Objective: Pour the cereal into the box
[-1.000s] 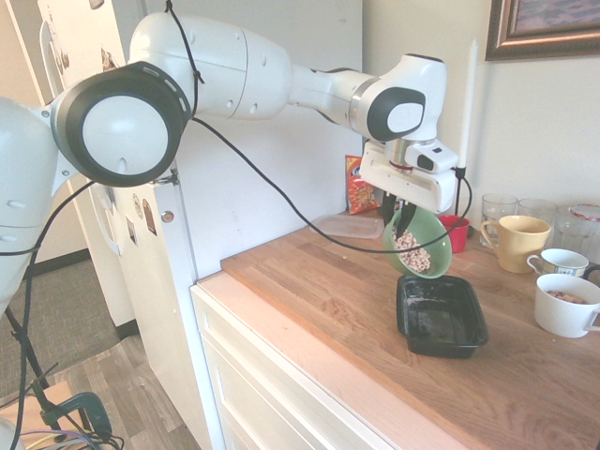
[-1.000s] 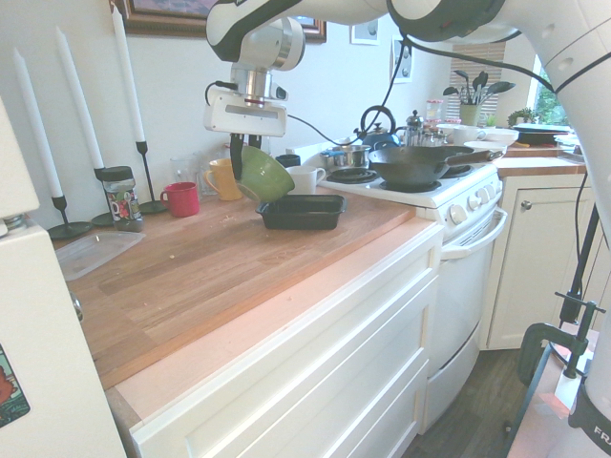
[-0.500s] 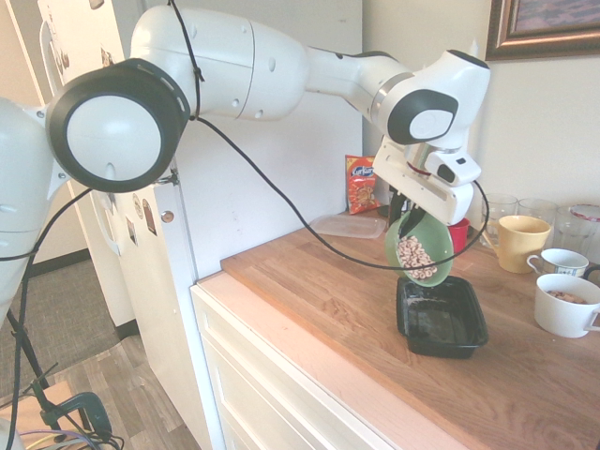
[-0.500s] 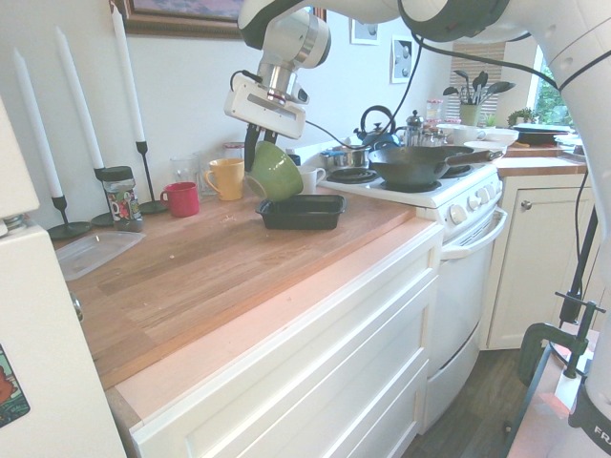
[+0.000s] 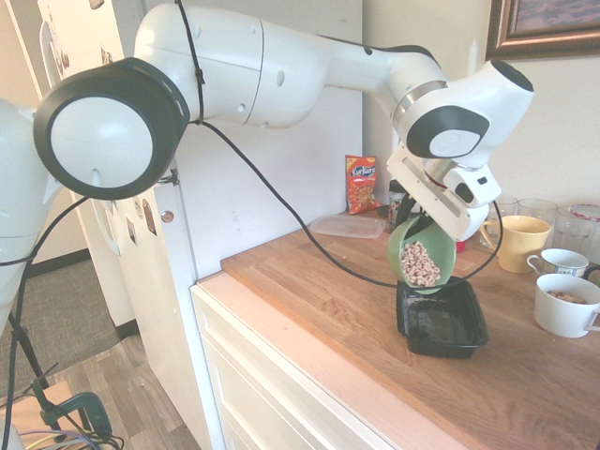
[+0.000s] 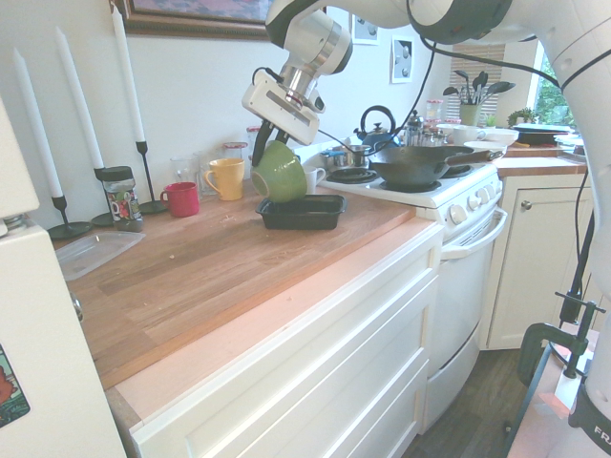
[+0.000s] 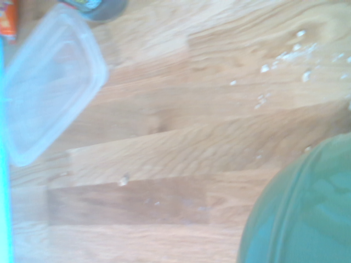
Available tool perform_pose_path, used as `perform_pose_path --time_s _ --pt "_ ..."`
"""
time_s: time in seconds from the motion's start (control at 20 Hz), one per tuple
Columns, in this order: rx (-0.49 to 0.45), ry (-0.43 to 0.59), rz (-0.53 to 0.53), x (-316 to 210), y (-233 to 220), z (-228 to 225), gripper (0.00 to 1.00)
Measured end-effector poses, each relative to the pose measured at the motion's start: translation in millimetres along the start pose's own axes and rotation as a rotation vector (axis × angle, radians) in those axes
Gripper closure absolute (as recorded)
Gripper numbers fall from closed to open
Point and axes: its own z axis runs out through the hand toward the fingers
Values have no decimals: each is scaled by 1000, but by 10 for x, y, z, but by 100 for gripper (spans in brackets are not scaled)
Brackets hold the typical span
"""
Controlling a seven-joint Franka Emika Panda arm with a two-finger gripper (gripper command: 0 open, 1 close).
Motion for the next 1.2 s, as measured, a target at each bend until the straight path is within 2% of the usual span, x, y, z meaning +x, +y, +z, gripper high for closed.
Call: perform_pose_path --time_s 0.5,1.2 --pt "145 -132 9 114 291 -21 100" --pt "363 -242 19 360 773 -64 100"
